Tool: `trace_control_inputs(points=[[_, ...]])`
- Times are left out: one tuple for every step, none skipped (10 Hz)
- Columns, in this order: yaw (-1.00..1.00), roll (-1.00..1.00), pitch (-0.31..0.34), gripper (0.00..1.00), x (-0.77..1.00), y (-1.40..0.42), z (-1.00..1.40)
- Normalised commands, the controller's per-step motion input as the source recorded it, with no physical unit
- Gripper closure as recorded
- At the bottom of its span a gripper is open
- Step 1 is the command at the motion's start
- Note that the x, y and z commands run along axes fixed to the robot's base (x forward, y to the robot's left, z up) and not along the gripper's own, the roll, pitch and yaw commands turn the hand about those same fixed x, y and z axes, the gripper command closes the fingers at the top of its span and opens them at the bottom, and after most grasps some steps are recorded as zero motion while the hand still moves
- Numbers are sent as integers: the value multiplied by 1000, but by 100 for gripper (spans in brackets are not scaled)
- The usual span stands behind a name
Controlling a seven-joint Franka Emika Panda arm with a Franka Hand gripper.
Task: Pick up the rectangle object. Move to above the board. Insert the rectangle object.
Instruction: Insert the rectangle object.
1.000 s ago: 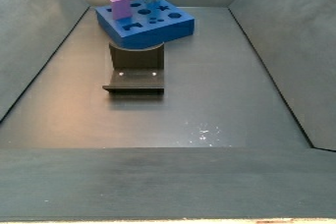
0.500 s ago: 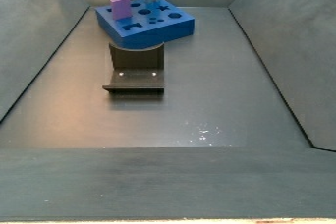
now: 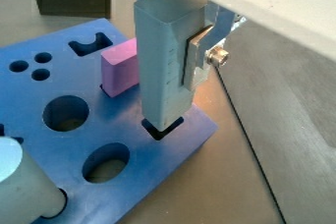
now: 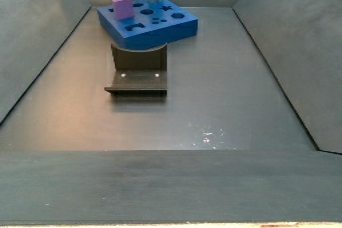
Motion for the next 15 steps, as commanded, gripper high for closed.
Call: trace_control_inputs(points=[[0, 0, 0, 100, 0, 0, -20], [0, 329, 0, 100, 254, -149, -131], [-91, 651, -3, 100, 466, -254, -74], [-160, 774, -123, 100, 469, -254, -63], [-151, 751, -197, 100, 434, -191, -86], [-57, 594, -191, 100, 214, -151, -31], [0, 171, -271, 100, -54, -14, -54], [0, 80, -309, 100, -80, 0, -66], [-11, 43, -209, 100, 0, 0, -123], [-69, 300, -143, 100, 66, -77, -169], [0, 97, 94, 100, 469, 246, 0], [-34, 0, 346, 100, 586, 426, 57], [-26, 0, 349, 100, 486, 297, 26], [-60, 106, 377, 100, 411, 0, 0], [0, 523, 226, 100, 469, -291, -137]])
